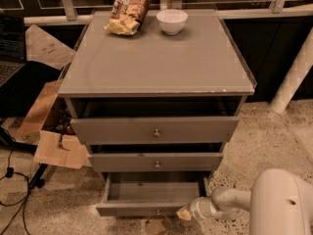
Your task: Close bottom drawer
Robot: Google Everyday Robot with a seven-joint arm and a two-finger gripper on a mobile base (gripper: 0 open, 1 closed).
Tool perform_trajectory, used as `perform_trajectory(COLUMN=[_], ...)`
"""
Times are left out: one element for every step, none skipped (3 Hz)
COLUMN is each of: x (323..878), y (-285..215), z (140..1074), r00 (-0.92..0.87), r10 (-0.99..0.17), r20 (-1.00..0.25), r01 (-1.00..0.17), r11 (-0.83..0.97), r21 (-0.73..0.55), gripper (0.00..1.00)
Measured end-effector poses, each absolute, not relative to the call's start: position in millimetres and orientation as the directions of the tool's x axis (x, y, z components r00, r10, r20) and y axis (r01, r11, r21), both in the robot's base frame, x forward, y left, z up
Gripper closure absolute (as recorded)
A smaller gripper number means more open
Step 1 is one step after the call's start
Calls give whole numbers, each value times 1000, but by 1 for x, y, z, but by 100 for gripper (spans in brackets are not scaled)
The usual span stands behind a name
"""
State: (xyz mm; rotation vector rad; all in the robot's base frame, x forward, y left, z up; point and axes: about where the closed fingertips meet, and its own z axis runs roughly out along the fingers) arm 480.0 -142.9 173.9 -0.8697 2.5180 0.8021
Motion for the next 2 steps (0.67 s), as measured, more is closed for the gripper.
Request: perform_trajectory(x=[487, 502], y=[-150, -157], z=[161, 160], r00=[-760, -754], r10=[-443, -442], r20=[-475, -485], r01=[-634, -635], r11=[667, 680], r21=[392, 367], gripper=[100, 100])
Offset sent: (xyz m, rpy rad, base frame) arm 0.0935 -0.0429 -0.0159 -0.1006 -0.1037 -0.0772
